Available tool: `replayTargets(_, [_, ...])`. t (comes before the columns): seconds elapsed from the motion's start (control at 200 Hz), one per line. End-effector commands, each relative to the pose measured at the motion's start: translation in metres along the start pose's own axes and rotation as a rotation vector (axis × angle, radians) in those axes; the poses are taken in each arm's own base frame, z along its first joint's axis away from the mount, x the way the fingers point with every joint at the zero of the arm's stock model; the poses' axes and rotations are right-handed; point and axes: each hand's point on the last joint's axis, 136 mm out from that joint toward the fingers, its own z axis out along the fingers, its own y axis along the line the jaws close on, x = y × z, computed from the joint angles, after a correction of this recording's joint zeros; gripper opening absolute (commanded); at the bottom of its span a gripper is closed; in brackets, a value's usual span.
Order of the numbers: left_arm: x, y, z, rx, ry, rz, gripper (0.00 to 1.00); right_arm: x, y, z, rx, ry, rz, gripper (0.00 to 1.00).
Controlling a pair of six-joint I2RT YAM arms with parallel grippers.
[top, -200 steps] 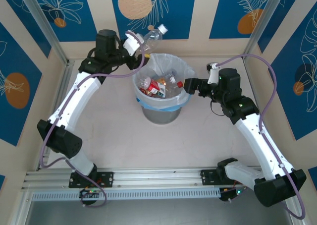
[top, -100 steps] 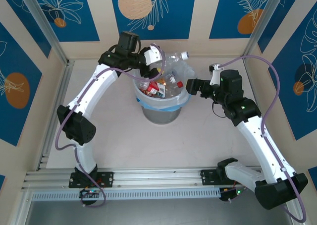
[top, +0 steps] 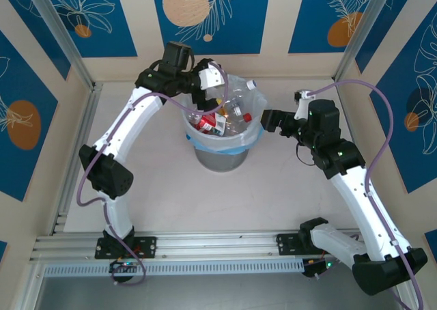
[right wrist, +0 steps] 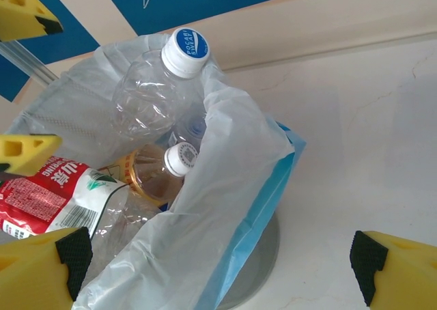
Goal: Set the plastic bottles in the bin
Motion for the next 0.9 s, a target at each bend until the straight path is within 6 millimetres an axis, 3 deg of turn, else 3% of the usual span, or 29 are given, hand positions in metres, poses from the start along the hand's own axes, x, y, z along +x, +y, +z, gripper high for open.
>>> replayTargets(0.0, [-0.047,0.017,-0.034,-0.112,-0.128,-0.06,0.99,0.004,-0.008,0.0,0.03,-0.002,0.025,1.0])
replayTargets(0.175, [-0.059,0.04,-0.058,-0.278,-0.185,-0.195,0.99,0.009,-0.016,0.005,0.049,-0.002,0.055,1.0])
replayTargets(0.415, [-0.036,0.074,-0.103,-0.644,-0.208,-0.402,0.99,0.007,-0.038,0.011,0.124,-0.043,0.106,0.99])
replayTargets(0.535, [-0.016,0.071,-0.131,-0.794,-0.217,-0.489,0.99,0.004,-0.052,0.011,0.176,-0.073,0.13,0.99])
replayTargets(0.705, [0.019,0.049,-0.172,-0.972,-0.225,-0.598,0.99,-0.001,-0.074,0.01,0.242,-0.13,0.164,0.99])
replayTargets(0.895, [0.091,0.019,-0.222,-1.263,-0.062,-0.749,0.99,-0.002,-0.103,0.012,0.32,-0.19,0.237,0.99])
